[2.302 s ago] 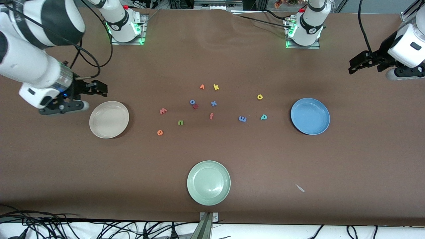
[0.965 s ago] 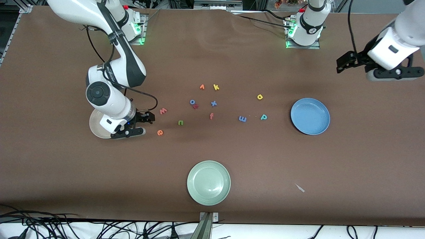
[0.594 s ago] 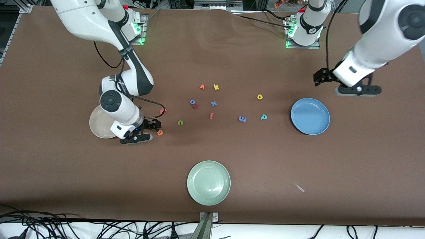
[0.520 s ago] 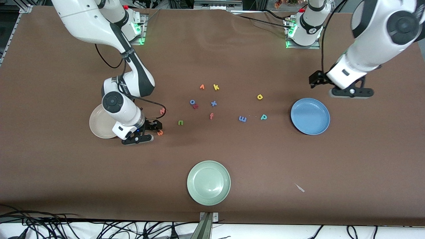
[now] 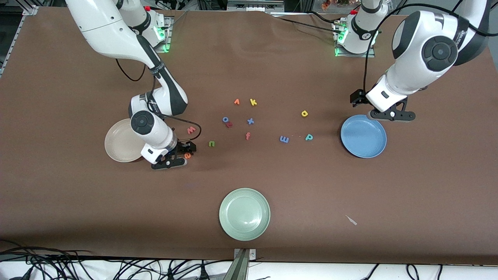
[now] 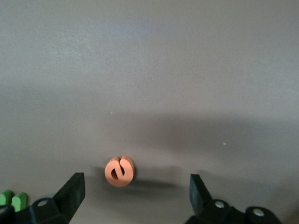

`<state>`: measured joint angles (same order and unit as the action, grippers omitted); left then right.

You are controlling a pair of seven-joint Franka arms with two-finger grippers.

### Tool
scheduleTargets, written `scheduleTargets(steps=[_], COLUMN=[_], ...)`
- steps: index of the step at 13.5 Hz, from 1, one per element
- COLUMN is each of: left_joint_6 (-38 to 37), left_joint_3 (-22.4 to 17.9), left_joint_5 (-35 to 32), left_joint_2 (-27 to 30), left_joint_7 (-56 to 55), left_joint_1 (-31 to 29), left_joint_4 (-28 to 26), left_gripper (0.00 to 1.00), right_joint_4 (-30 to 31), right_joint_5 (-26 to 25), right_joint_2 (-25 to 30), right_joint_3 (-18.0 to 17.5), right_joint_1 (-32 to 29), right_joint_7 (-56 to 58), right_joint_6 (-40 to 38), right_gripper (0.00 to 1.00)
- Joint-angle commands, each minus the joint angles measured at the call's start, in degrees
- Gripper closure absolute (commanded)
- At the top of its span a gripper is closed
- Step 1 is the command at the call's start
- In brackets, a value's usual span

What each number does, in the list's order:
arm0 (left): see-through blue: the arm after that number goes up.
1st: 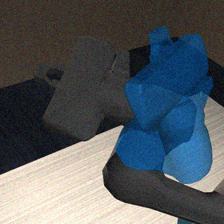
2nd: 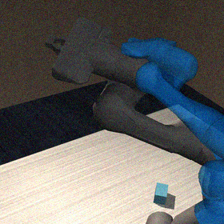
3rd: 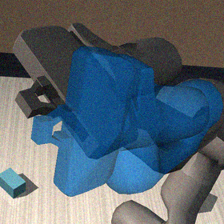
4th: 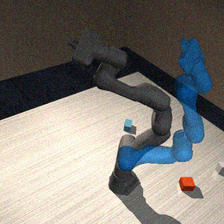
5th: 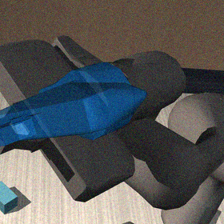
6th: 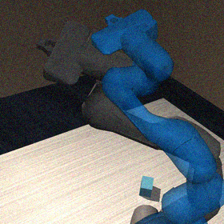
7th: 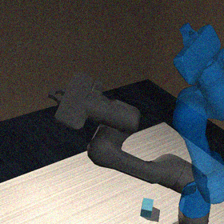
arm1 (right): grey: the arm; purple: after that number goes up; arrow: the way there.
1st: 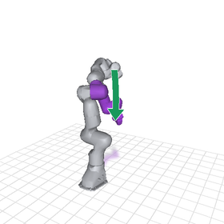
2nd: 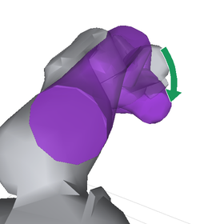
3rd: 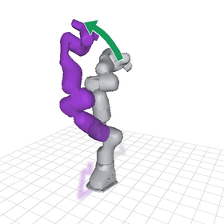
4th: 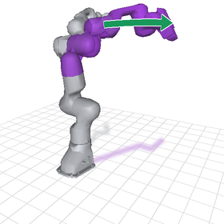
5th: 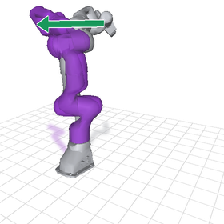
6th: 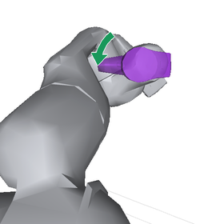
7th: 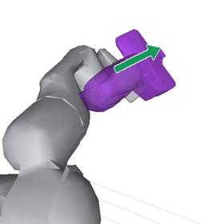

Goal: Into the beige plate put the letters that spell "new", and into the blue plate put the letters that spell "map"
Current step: 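Lower the right gripper onto the orange e while the left gripper reaches the yellow letter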

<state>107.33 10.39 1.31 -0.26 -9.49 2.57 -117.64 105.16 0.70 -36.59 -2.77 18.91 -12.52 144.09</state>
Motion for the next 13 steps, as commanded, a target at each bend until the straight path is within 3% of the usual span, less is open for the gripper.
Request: scheduleTargets(steps=[1,4,6,8,10,13], left_joint_6=[2.16,15.24,20.27,22.74,29.92,33.64], left_joint_3=[-0.28,-0.20,2.16,3.49,3.41,3.41], left_joint_5=[1.94,6.94,6.95,7.04,7.04,6.95], left_joint_2=[-2.63,-2.73,-3.25,-6.22,-10.79,-14.50], left_joint_7=[-0.18,-0.18,-0.18,-0.27,-1.66,-4.40], left_joint_1=[2.51,2.88,3.06,3.75,7.26,10.43], left_joint_4=[-1.26,-9.95,-13.65,-13.93,-13.75,-13.84], left_gripper=[0.00,0.00,0.00,0.00,0.00,0.00], right_joint_4=[-2.85,-3.03,-3.03,-3.99,-4.26,-4.26], right_joint_5=[0.71,0.71,0.79,0.79,0.79,0.79], right_joint_2=[-2.43,-2.52,-2.61,-2.96,-3.40,-3.40], right_joint_3=[-0.74,-0.74,-0.74,-0.74,-0.74,-0.74], right_joint_1=[0.69,0.60,0.51,0.42,0.42,0.42], right_joint_7=[-3.99,-4.18,-4.09,-3.83,-3.92,-3.92], right_joint_6=[0.49,0.32,0.32,-0.21,-0.21,-0.30], right_gripper=[0.01,0.14,0.24,0.33,0.46,0.50])
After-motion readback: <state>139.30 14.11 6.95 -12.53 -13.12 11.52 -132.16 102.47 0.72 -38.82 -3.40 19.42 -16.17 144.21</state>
